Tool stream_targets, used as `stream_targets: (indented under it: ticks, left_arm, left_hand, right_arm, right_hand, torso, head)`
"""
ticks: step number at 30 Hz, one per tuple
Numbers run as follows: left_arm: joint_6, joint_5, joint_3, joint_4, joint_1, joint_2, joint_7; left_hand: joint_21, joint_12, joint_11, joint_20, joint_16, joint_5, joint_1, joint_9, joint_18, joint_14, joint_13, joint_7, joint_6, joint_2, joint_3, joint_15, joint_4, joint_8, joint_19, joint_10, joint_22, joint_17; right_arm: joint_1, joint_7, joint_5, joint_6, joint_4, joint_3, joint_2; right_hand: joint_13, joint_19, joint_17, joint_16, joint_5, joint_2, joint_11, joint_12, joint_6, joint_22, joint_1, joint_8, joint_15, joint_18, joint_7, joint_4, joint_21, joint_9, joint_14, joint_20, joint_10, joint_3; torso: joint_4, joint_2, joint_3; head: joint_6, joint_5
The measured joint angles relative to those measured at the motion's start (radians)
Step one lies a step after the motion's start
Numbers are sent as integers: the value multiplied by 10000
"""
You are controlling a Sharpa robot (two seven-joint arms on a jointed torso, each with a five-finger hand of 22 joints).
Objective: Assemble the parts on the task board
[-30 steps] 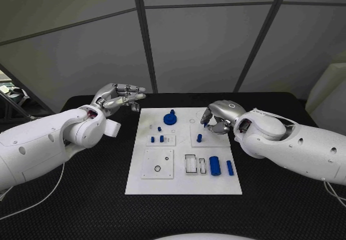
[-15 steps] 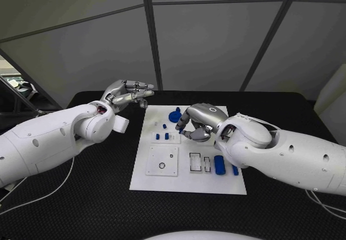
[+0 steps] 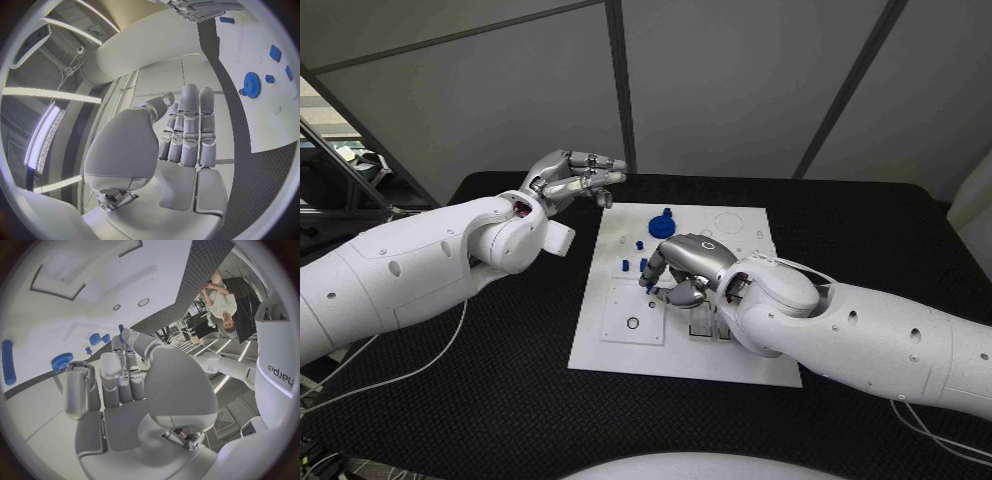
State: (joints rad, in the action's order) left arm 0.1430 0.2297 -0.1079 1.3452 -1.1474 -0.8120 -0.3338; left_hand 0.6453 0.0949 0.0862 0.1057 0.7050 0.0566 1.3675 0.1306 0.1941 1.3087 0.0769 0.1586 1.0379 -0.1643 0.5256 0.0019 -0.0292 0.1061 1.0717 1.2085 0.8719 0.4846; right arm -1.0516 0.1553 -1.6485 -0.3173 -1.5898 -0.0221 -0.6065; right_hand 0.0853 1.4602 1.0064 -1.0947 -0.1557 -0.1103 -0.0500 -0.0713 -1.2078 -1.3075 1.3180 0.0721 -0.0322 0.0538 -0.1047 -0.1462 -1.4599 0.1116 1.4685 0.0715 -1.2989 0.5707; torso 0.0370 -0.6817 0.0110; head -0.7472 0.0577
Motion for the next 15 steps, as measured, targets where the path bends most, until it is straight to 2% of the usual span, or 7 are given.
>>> stream_targets:
  ticks: [7, 15]
  left_arm:
    - [-4, -19, 0, 7, -2, 34, 6]
    - [-7, -33, 1, -3, -2, 40, 12]
  left_hand:
    - [-39, 0, 1, 0, 0, 0, 40, -1, 0, -12, 9, 0, 0, 40, 0, -11, 0, 0, 0, -2, -12, 1]
    - [-39, 0, 3, 0, 0, 0, 40, -2, 1, -21, 8, -16, -16, 40, 0, -20, 0, 0, 0, -3, -12, 1]
  right_arm:
    - [66, -19, -26, 210, 149, 29, 86]
    - [129, -20, -62, 429, 196, 49, 98]
  right_hand:
    - [3, 0, 0, 0, 22, -1, -1, 0, 2, 1, 1, -5, 0, 0, 1, 0, 0, 5, 0, 0, 1, 0]
    - [9, -1, 1, -39, 37, -1, -1, 21, 9, 1, 1, -7, 0, 1, 8, -1, 0, 8, 0, 0, 2, -1]
  torso:
    - [-8, -1, 12]
    - [-17, -1, 12]
  head:
    - [-110, 128]
    - [-174, 186]
